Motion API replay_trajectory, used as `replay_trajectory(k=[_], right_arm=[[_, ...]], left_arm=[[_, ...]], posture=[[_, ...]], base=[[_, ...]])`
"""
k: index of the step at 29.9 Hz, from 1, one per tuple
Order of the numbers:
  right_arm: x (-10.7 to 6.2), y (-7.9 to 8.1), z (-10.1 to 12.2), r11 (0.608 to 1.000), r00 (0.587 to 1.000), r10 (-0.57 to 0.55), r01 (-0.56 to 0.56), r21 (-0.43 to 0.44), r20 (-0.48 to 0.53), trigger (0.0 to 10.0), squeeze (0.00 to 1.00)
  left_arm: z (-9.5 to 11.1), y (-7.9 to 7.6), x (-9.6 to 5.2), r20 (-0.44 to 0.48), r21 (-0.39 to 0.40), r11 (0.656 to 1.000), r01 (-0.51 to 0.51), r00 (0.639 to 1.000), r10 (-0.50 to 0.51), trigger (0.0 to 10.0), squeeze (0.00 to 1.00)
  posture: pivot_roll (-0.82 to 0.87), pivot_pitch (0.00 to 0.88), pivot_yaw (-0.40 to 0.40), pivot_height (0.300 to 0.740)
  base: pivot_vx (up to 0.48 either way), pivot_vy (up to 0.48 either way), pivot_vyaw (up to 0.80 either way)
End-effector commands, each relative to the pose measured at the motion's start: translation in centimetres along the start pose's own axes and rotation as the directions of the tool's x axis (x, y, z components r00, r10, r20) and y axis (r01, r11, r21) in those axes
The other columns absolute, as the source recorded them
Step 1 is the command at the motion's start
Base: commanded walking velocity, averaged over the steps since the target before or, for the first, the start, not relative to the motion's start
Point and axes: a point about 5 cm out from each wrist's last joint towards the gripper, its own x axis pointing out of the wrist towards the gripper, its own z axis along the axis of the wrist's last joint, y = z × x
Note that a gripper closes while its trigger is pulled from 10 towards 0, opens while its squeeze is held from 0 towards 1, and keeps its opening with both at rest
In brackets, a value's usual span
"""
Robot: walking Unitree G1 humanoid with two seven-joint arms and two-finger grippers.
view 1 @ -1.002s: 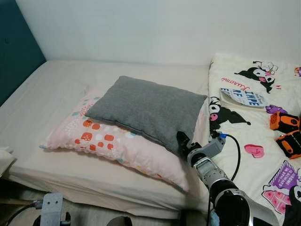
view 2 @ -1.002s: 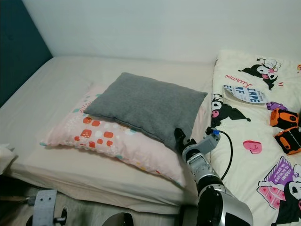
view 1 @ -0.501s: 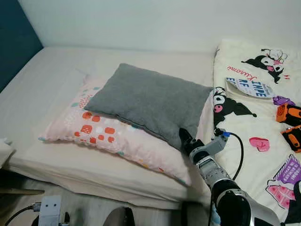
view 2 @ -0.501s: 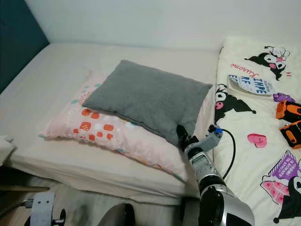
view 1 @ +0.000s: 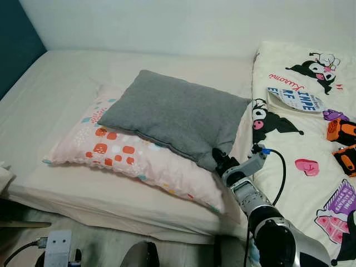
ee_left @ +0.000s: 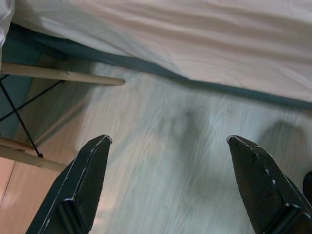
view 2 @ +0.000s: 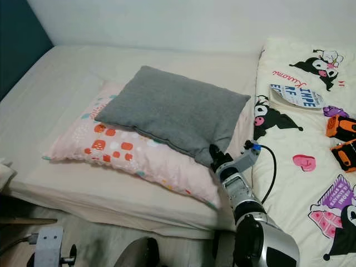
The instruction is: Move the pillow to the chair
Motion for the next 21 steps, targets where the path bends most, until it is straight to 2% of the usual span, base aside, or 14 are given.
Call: replay_trajectory(k=[1, 2, 6, 10, 15, 17, 18, 20, 21], right_arm=[[0.3, 0.7, -1.1, 1.0, 0.999, 0.017, -0.018, -0.016, -0.05, 0.0, 0.0], [0.9, 2.0, 0.0, 0.995, 0.995, 0.097, -0.097, -0.036, -0.01, 0.0, 0.0], [1.3, 3.0, 1.0, 0.984, 0.985, 0.173, -0.172, -0.035, 0.028, 0.0, 0.0], [2.3, 6.6, 4.3, 0.93, 0.925, 0.366, -0.359, -0.084, 0.099, 0.0, 0.0], [2.5, 7.8, 5.3, 0.906, 0.9, 0.421, -0.409, -0.113, 0.118, 0.0, 0.0], [2.6, 9.0, 6.4, 0.879, 0.87, 0.473, -0.455, -0.142, 0.138, 0.0, 0.0], [2.6, 9.0, 6.4, 0.879, 0.87, 0.473, -0.455, -0.142, 0.138, 0.0, 0.0], [2.6, 10.4, 7.6, 0.847, 0.832, 0.529, -0.505, -0.166, 0.166, 0.0, 0.0], [2.6, 10.4, 7.6, 0.847, 0.832, 0.529, -0.505, -0.166, 0.166, 0.0, 0.0]], left_arm=[[-0.8, 0.5, -0.3, -0.041, 0.005, 1.0, -0.018, 0.999, 0.018, 10.0, 0.0], [0.4, 0.1, 0.5, -0.025, -0.026, 0.999, -0.027, 0.999, 0.026, 10.0, 0.0], [1.3, -0.1, 1.2, -0.016, -0.043, 0.999, -0.032, 0.999, 0.031, 10.0, 0.0], [3.9, -1.1, 2.8, 0.008, -0.081, 0.996, -0.046, 0.999, 0.046, 10.0, 0.0], [4.3, -1.4, 3.1, 0.0, -0.099, 0.994, -0.051, 0.999, 0.051, 10.0, 0.0], [4.7, -1.6, 3.3, -0.011, -0.108, 0.993, -0.055, 0.998, 0.054, 10.0, 0.0], [4.7, -1.6, 3.3, -0.011, -0.108, 0.993, -0.055, 0.998, 0.054, 10.0, 0.0], [4.7, -1.7, 3.5, -0.042, -0.105, 0.992, -0.063, 0.997, 0.059, 10.0, 0.0], [4.7, -1.7, 3.5, -0.042, -0.105, 0.992, -0.063, 0.997, 0.059, 10.0, 0.0]], posture=[[0.04, 0.212, 0.068, 0.62], [0.02, 0.185, 0.062, 0.62], [0.02, 0.18, 0.061, 0.62], [-0.02, 0.114, 0.048, 0.64], [-0.02, 0.094, 0.043, 0.65], [-0.04, 0.073, 0.043, 0.66], [-0.04, 0.073, 0.043, 0.66], [-0.04, 0.063, 0.045, 0.67], [-0.04, 0.063, 0.045, 0.67]], base=[[0.0, 0.0, 0.0], [0.0, 0.0, 0.0], [0.0, 0.0, 0.0], [0.0, 0.0, 0.0], [0.0, 0.0, 0.0], [0.0, 0.0, 0.0], [0.0, 0.0, 0.0], [0.0, 0.0, 0.0], [0.0, 0.0, 0.0]])
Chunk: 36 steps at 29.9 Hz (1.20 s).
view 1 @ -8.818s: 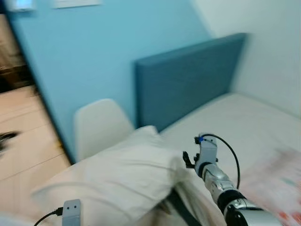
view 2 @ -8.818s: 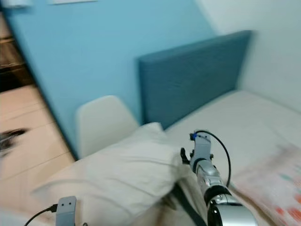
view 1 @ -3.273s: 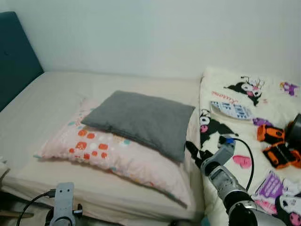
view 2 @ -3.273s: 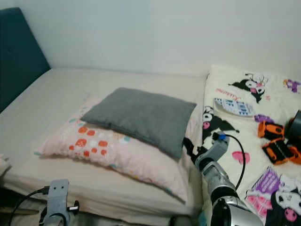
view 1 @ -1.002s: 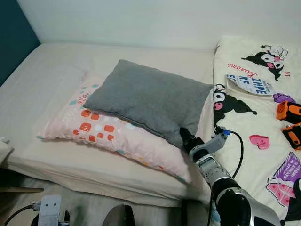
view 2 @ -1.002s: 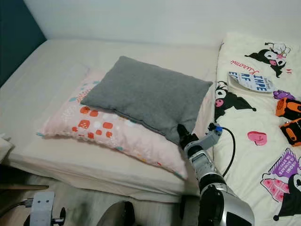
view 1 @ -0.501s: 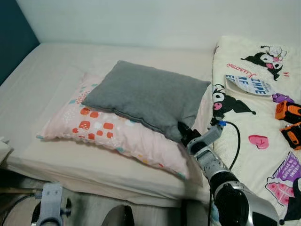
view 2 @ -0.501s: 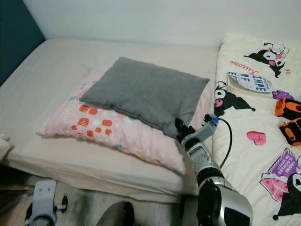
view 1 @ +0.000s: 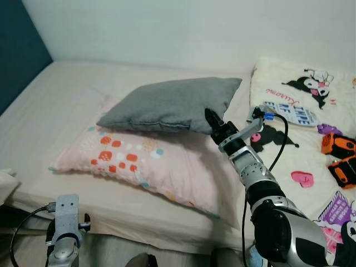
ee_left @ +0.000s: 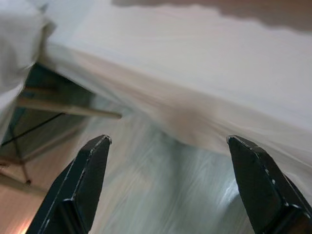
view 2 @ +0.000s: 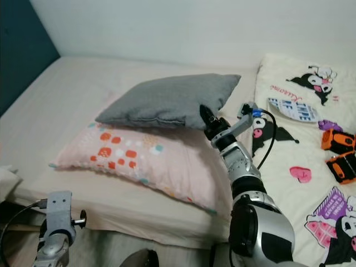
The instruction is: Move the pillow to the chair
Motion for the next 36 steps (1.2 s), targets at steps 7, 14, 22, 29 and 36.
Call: replay_trajectory(k=[7, 14, 22, 29, 36], right_arm=[[2.3, 3.3, 2.8, 0.983, 0.979, 0.181, -0.177, -0.058, 0.09, 0.0, 0.0], [2.6, 4.5, 2.6, 0.967, 0.966, 0.25, -0.245, -0.074, 0.071, 0.0, 0.0], [2.0, 5.7, -1.6, 0.939, 0.943, 0.322, -0.33, -0.097, -0.089, 0.0, 0.0], [0.5, 7.7, -5.9, 0.898, 0.887, 0.423, -0.438, -0.048, -0.187, 10.0, 0.0], [-1.4, 8.0, -9.3, 0.888, 0.849, 0.442, -0.46, 0.006, -0.288, 10.0, 0.0]], left_arm=[[-1.4, -0.3, -0.3, -0.102, -0.021, 1.0, -0.003, 0.995, 0.001, 10.0, 0.0], [-3.2, -0.3, -0.9, -0.174, 0.004, 1.0, 0.008, 0.985, -0.007, 10.0, 0.0], [-6.6, 0.1, -2.6, -0.306, 0.053, 0.998, 0.028, 0.952, -0.01, 10.0, 0.0], [-9.3, 0.0, -4.4, -0.4, 0.114, 0.989, 0.096, 0.915, -0.043, 10.0, 0.0], [-10.5, -0.5, -5.4, -0.447, 0.172, 0.97, 0.17, 0.891, -0.077, 10.0, 0.0]], posture=[[-0.06, 0.031, 0.046, 0.695], [-0.07, 0.007, 0.05, 0.715], [-0.07, 0.0, 0.048, 0.74], [-0.08, 0.0, 0.053, 0.74], [-0.09, 0.0, 0.052, 0.74]], base=[[-0.206, 0.0, 0.0], [0.0, 0.0, 0.0], [0.0, 0.0, 0.0], [0.0, 0.0, 0.46], [0.0, 0.0, 0.8]])
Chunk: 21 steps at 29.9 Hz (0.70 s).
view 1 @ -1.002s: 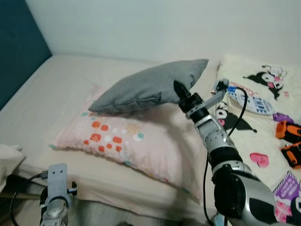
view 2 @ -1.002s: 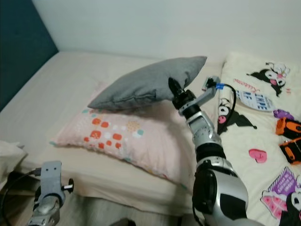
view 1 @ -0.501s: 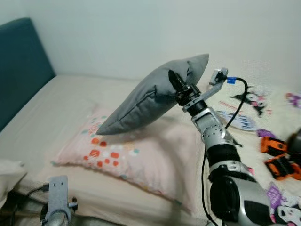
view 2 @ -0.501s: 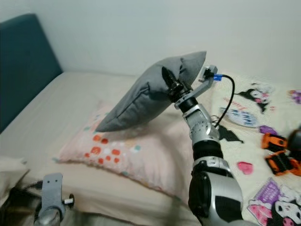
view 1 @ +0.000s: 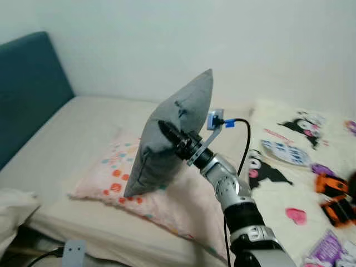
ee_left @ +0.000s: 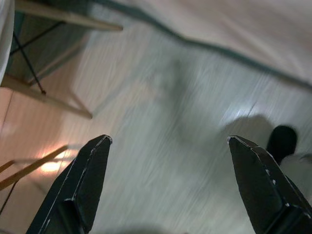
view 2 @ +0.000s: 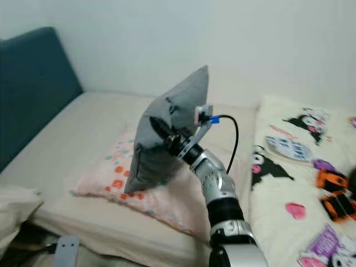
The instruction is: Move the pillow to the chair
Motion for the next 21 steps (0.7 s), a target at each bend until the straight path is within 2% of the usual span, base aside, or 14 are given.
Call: replay_trajectory(k=[1, 4, 9, 17, 21], right_arm=[[0.8, 1.0, -0.2, 0.998, 0.998, 0.059, -0.059, 0.001, 0.009, 10.0, 0.0], [0.7, 2.2, -1.2, 0.993, 0.993, 0.117, -0.117, 0.017, -0.026, 10.0, 0.0], [0.8, 3.5, -1.0, 0.985, 0.984, 0.175, -0.175, 0.016, -0.023, 10.0, 0.0], [0.8, 3.5, -1.0, 0.985, 0.984, 0.175, -0.175, 0.016, -0.023, 10.0, 0.0], [1.1, 4.1, -0.1, 0.98, 0.98, 0.2, -0.2, 0.001, 0.003, 10.0, 0.0]], left_arm=[[-0.3, -0.2, -0.1, -0.015, 0.021, 1.0, 0.013, 1.0, -0.013, 10.0, 0.0], [-0.6, -0.2, -0.1, -0.031, 0.047, 0.999, 0.019, 0.999, -0.018, 10.0, 0.0], [-1.0, -0.1, -0.2, -0.056, 0.056, 0.998, 0.015, 0.998, -0.011, 10.0, 0.0], [-1.0, -0.1, -0.2, -0.056, 0.056, 0.998, 0.015, 0.998, -0.011, 10.0, 0.0], [-1.2, -0.4, -0.2, -0.061, 0.064, 0.998, 0.03, 0.998, -0.026, 10.0, 0.0]], posture=[[-0.09, 0.0, 0.052, 0.74], [-0.09, 0.0, 0.051, 0.74], [-0.09, 0.0, 0.056, 0.74], [-0.09, 0.0, 0.056, 0.74], [-0.09, 0.0, 0.054, 0.74]], base=[[0.0, 0.0, 0.8], [0.0, 0.0, 0.8], [0.0, 0.0, 0.8], [0.0, 0.0, 0.8], [0.0, 0.0, 0.8]])
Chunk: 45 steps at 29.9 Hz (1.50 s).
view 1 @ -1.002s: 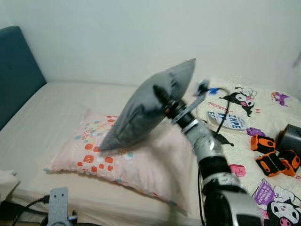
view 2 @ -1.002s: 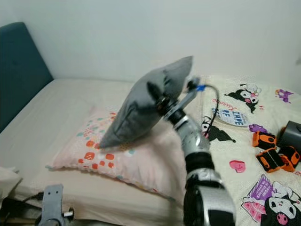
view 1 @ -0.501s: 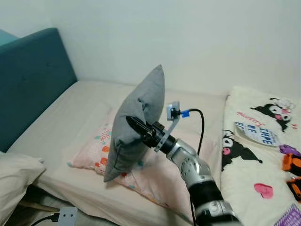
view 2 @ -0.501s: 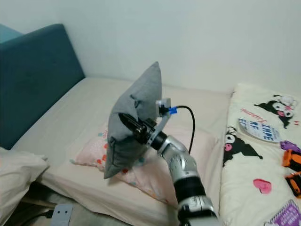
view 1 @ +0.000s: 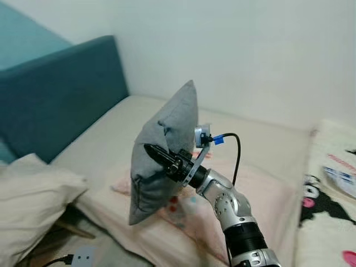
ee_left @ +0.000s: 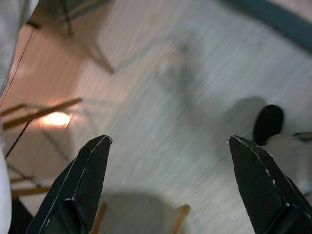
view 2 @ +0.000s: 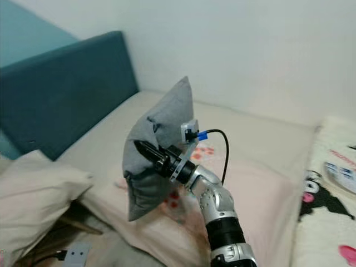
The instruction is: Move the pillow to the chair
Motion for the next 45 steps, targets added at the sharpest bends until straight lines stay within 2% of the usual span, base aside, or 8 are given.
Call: replay_trajectory(k=[1, 8, 16, 24, 30, 45], right_arm=[[1.6, 1.5, 1.0, 0.996, 0.993, 0.089, -0.089, -0.008, 0.071, 10.0, 0.0], [1.1, 1.3, 0.1, 0.999, 0.998, 0.046, -0.047, 0.012, 0.034, 10.0, 0.0], [0.9, 1.3, -0.7, 0.999, 1.0, 0.029, -0.03, 0.02, 0.003, 10.0, 0.0], [-0.5, -0.1, -2.2, 0.997, 0.997, -0.072, 0.073, 0.039, -0.039, 10.0, 0.0], [-0.8, -0.3, -2.3, 0.995, 0.995, -0.087, 0.089, 0.038, -0.043, 10.0, 0.0], [-0.6, -0.4, -1.3, 0.997, 0.997, -0.076, 0.077, 0.014, -0.017, 10.0, 0.0]], left_arm=[[-0.3, 0.2, 0.0, -0.013, 0.021, 1.0, 0.006, 1.0, -0.006, 10.0, 0.0], [0.3, -0.4, 0.0, 0.033, -0.015, 0.999, 0.041, 0.999, -0.04, 10.0, 0.0], [0.3, -0.6, -0.1, 0.034, -0.009, 0.998, 0.061, 0.998, -0.06, 10.0, 0.0], [0.2, -0.8, -0.1, 0.028, 0.016, 0.997, 0.069, 0.997, -0.069, 10.0, 0.0], [0.1, -1.0, -0.1, 0.028, -0.034, 0.994, 0.1, 0.995, -0.099, 10.0, 0.0], [1.0, -1.3, -0.1, 0.073, -0.02, 0.995, 0.102, 0.992, -0.1, 10.0, 0.0]], posture=[[-0.09, 0.0, 0.054, 0.74], [-0.09, 0.0, 0.05, 0.74], [-0.09, 0.0, 0.053, 0.74], [-0.09, 0.0, 0.055, 0.74], [-0.09, 0.0, 0.056, 0.74], [-0.09, 0.0, 0.054, 0.74]], base=[[0.0, 0.0, 0.8], [0.0, 0.0, 0.8], [0.0, 0.0, 0.8], [0.0, 0.0, 0.8], [0.0, 0.0, 0.8], [0.0, 0.0, 0.8]])
